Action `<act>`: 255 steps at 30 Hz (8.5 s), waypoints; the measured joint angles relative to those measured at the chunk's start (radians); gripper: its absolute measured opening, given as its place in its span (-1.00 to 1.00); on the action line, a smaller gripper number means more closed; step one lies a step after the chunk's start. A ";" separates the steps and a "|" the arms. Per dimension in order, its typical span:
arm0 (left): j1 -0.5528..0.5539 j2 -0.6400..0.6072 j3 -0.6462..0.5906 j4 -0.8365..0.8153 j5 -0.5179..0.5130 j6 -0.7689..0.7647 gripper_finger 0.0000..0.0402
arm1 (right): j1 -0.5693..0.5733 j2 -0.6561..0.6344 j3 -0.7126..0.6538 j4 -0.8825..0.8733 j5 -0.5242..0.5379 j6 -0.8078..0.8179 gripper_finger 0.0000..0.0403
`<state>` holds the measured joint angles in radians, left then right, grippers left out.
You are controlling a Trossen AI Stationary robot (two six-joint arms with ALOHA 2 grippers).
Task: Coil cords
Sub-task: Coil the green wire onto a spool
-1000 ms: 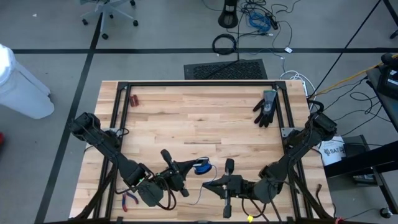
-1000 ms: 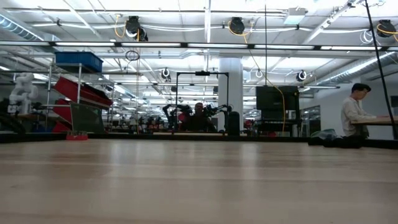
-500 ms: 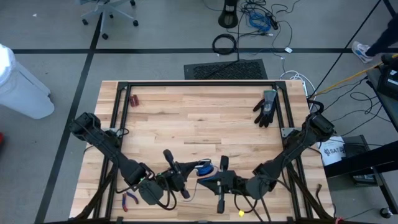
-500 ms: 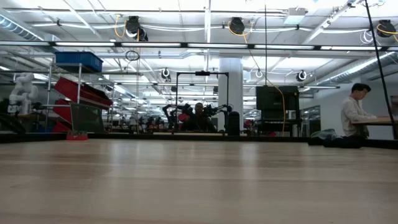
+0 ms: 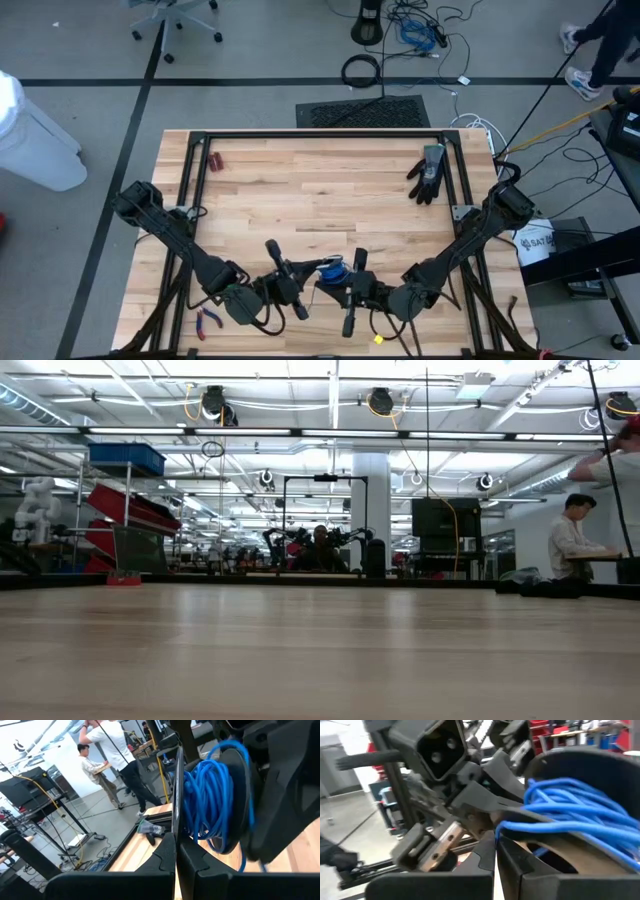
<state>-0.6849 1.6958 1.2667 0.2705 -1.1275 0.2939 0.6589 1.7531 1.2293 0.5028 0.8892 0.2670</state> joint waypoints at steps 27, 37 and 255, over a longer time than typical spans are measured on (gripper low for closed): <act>0.010 0.027 0.001 -0.029 0.020 0.030 -1.00 | 0.036 0.009 0.041 0.040 0.055 -0.081 -1.00; 0.010 0.031 -0.001 -0.022 -0.030 0.056 -1.00 | 0.015 0.007 0.042 -0.064 0.048 0.011 -1.00; -0.038 0.053 0.000 0.072 -0.330 0.261 -1.00 | 0.069 0.006 0.041 -0.054 0.029 -0.022 -0.49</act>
<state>-0.7229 1.7489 1.2667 0.3422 -1.4577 0.5551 0.7277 1.7588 1.2701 0.4491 0.9178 0.2448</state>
